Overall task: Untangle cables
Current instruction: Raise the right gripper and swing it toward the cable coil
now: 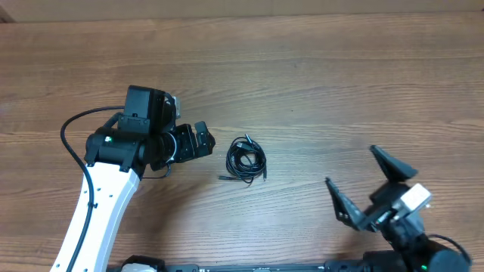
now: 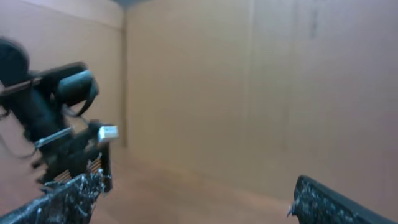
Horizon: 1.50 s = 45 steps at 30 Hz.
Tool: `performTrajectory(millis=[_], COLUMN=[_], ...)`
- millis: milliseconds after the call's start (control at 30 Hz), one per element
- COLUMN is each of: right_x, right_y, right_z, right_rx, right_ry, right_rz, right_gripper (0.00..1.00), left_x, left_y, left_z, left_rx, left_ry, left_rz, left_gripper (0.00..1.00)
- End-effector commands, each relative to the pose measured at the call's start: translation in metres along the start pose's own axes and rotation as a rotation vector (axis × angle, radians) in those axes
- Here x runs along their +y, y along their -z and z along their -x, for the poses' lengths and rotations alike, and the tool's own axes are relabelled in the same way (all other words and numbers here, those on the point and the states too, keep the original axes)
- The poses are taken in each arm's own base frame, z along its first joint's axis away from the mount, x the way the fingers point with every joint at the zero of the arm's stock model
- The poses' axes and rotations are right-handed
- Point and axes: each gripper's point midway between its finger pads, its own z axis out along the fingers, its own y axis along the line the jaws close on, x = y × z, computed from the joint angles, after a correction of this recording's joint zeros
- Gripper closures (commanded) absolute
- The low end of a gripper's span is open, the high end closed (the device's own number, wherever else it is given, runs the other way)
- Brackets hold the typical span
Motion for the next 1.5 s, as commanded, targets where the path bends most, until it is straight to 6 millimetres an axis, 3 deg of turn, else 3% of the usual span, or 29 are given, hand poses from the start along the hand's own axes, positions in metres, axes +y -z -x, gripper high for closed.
performTrajectory(millis=[0,233,300,433,533,667,767,900,967,1100,1233,1333,1467], right_x=[-0.021,-0.029,-0.024,0.022,0.051,0.065,0.055,0.013,0.002,-0.025,-0.053,-0.054,-0.033], right_y=[0.003,-0.012,-0.021,-0.033,-0.030,-0.031,-0.043,-0.064,-0.066,-0.061,-0.041,-0.041,-0.055], right_z=[0.040,0.037,0.032,0.021,0.021,0.027,0.031,0.021,0.014,-0.009,-0.035,-0.051,-0.067], right_rx=[0.027,0.309,0.356,0.409,0.424,0.410,0.405,0.430,0.444,0.543,0.733,0.855,0.942], right_ry=[0.035,-0.043,-0.080,-0.189,-0.259,-0.294,-0.352,-0.577,-0.607,-0.682,-0.730,-0.786,-0.919], right_rz=[-0.164,-0.183,-0.123,0.200,0.408,0.546,0.492,0.196,0.124,-0.102,-0.369,-0.394,-0.245], right_gripper=[0.00,0.00,0.00,0.00,0.00,0.00,0.00,0.00,0.00,0.00,0.00,0.00,0.00], left_x=[-0.005,-0.010,-0.011,-0.010,-0.011,-0.010,-0.011,-0.010,-0.011,-0.010,-0.011,-0.011,-0.010], left_y=[0.002,0.003,0.003,0.003,0.003,0.003,0.003,0.003,0.003,0.003,0.003,0.003,0.002], left_z=[0.006,0.016,0.017,0.017,0.017,0.016,0.017,0.017,0.017,0.017,0.017,0.018,0.016], left_rx=[-0.020,-0.060,-0.063,-0.063,-0.062,-0.062,-0.062,-0.062,-0.062,-0.065,-0.066,-0.067,-0.057], left_ry=[-0.035,-0.049,-0.048,-0.042,-0.043,-0.043,-0.043,-0.043,-0.043,-0.043,-0.044,-0.041,-0.004], left_rz=[-0.006,-0.025,-0.027,-0.027,-0.027,-0.026,-0.027,-0.026,-0.027,-0.024,-0.026,-0.027,-0.025], left_gripper=[0.00,0.00,0.00,0.00,0.00,0.00,0.00,0.00,0.00,0.00,0.00,0.00,0.00])
